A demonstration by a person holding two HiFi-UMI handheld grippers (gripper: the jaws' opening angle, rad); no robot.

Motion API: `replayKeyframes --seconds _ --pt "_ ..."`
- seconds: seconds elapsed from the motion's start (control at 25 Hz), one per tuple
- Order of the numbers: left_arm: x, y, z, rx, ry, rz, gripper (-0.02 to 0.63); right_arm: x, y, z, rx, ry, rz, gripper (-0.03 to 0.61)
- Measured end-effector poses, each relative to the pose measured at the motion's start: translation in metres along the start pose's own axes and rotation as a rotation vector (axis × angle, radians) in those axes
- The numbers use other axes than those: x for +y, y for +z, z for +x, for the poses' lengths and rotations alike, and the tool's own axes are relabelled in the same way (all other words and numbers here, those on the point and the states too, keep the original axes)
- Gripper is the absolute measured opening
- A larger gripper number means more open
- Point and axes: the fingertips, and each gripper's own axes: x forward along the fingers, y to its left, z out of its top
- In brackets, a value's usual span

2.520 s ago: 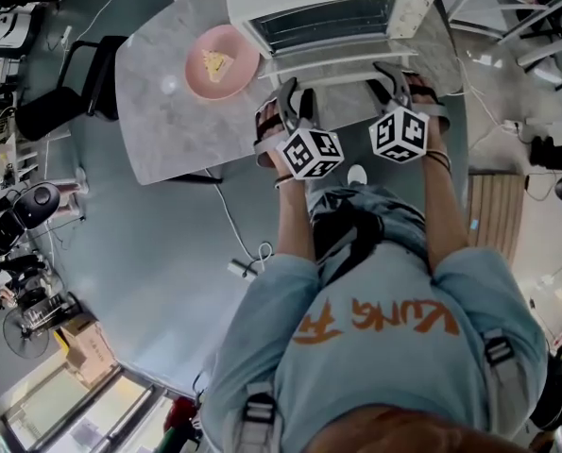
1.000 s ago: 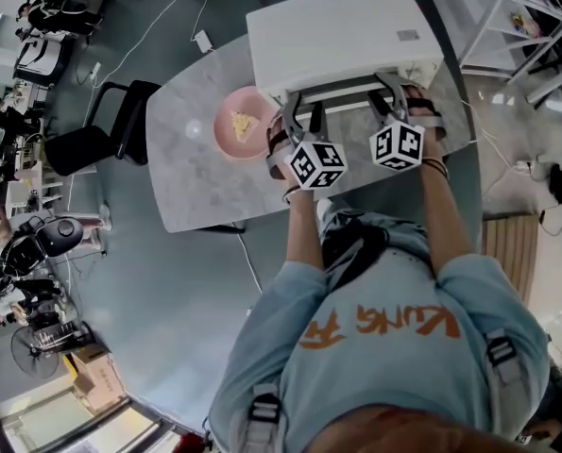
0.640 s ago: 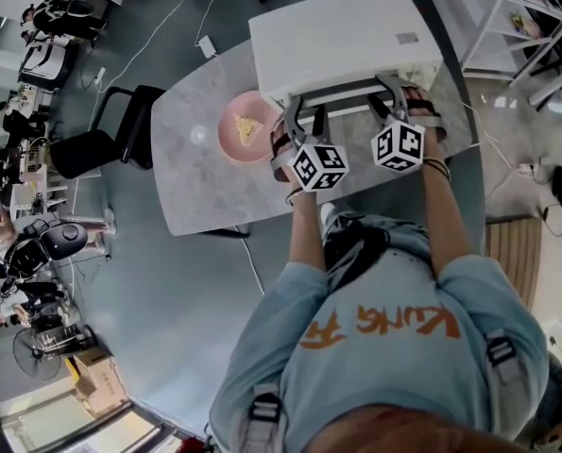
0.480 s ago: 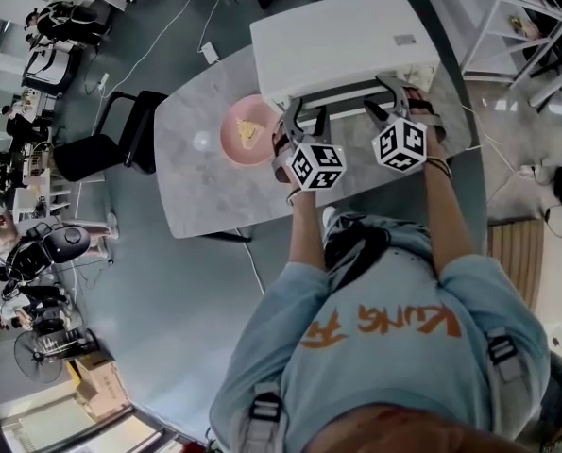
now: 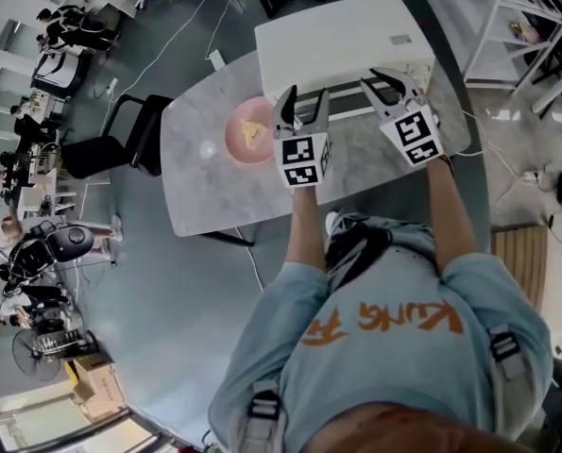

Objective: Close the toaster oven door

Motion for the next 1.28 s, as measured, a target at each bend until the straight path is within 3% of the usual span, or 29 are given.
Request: replayKeyframes --seconds 0.12,0.28,0.4,0.56,0.8,1.28 --pt "0.008 0.028 -0.013 -0.095 0.022 -0.037 0.207 -0.006 0.021 -0.006 -0.071 -0.029 0.095 0.006" --pt "0.013 0.054 -0.027 -0.225 0.086 -0.091 0.002 -0.018 0.03 -0.016 -0.128 -0.017 0.217 -0.003" --pt "0.013 0.062 -0.031 -0.266 0.095 -0.134 0.002 -0.029 0.037 -0.024 -0.172 -0.047 0.301 -0.003" --pt "0.011 0.055 -0.032 -0.215 0.131 -0.107 0.002 -0.031 0.036 -0.027 -0.171 -0.061 0.354 -0.005" --pt "0.003 0.047 -0.032 -0.158 0.211 0.041 0.002 -0.04 0.012 -0.031 -0.084 -0.139 0.358 -0.003" --pt "0.016 0.043 -0.032 -0.143 0.221 0.006 0.002 -0.044 0.018 -0.03 -0.058 -0.182 0.332 -0.003"
